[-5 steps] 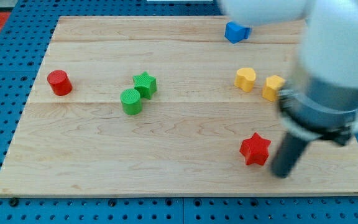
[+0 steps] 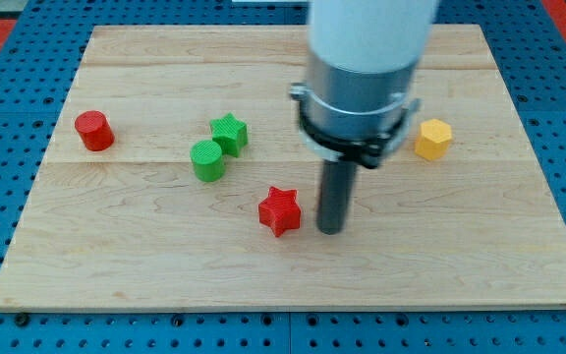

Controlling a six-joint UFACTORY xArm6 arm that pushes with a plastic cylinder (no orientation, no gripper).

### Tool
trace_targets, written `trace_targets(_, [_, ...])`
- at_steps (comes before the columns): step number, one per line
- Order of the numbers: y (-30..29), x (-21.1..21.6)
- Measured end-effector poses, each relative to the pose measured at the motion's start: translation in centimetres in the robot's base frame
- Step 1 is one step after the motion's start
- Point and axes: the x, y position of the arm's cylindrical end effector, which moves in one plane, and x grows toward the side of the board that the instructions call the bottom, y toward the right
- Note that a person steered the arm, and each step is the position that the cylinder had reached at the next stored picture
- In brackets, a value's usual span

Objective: Move the red star closer to red circle

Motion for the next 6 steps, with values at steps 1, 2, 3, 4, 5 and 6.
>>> trace_targets(1, [-4.6, 0.0])
trace_targets(2, [-2.5, 0.4])
trace_targets(3, [-2.4, 0.6])
trace_targets(4, [-12.9, 0.6])
trace_targets(5, [-16.6, -1.1])
trace_targets(6, [-13.4, 1.3])
